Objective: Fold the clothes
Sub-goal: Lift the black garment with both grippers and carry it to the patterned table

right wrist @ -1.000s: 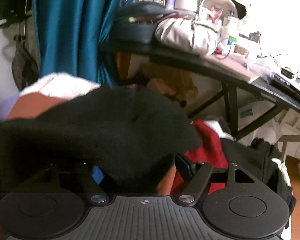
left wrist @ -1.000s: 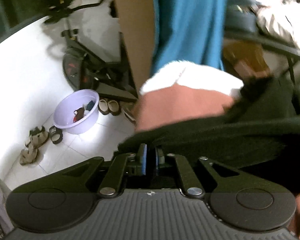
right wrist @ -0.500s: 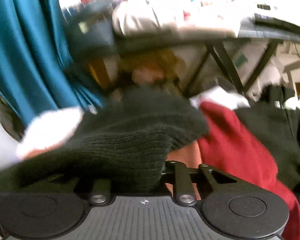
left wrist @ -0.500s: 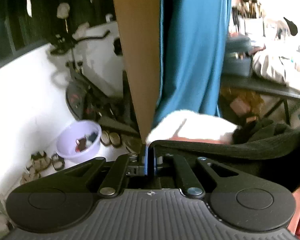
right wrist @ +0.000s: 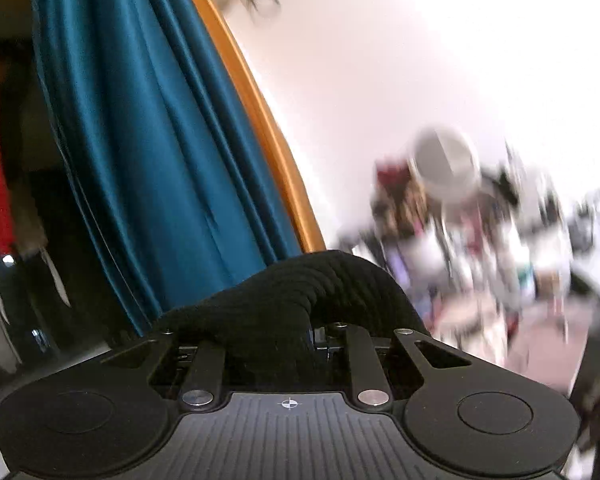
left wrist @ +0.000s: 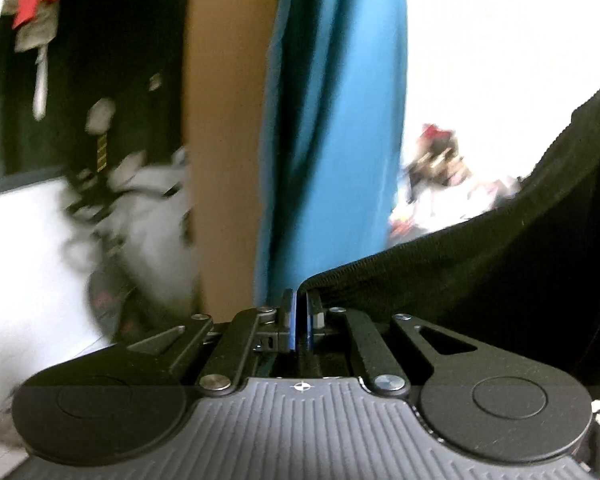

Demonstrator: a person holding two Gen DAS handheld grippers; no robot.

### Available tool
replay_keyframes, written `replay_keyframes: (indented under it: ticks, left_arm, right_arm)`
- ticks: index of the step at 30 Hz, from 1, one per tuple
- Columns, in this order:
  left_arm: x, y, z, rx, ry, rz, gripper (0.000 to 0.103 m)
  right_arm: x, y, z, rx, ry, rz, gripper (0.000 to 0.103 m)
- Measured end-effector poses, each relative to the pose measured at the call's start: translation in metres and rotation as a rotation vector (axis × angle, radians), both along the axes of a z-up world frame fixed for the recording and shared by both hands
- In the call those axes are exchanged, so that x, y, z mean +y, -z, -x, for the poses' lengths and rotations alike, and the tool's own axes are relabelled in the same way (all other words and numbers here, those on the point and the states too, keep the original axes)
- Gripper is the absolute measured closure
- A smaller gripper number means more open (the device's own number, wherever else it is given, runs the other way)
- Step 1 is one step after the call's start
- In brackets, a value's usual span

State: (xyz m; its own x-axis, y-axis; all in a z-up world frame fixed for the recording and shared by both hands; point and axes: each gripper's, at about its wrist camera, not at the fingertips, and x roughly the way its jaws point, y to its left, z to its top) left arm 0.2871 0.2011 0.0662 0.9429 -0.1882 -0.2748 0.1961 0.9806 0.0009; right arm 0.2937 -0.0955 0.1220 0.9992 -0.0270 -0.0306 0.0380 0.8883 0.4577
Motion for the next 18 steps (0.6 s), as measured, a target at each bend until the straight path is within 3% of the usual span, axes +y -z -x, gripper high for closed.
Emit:
replay_keyframes:
  ticks: [3,8,15,18]
  left_arm:
    - [-0.034,-0.014,0.009,-0.054,0.117,0.050,0.098]
    - [-0.112,-0.012,0.030,-0.050,0.350,0.092,0.098]
    - [-0.242,0.002,0.096,-0.017,0.601,0.052,0.098]
    - [-0.309,0.006,0.130,0.015,0.649,0.031,0.098]
  right_arm:
    - [-0.015,-0.053,0.046,-0.063,0.059,0.139,0.087]
    - [-0.050,-0.094,0.129,-0.098,0.162,0.203,0.087]
    - [-0.141,-0.085,0.247,-0.043,0.273,0.184,0.087]
    - [-0.182,-0.074,0.303,-0.018,0.277,0.165,0.087]
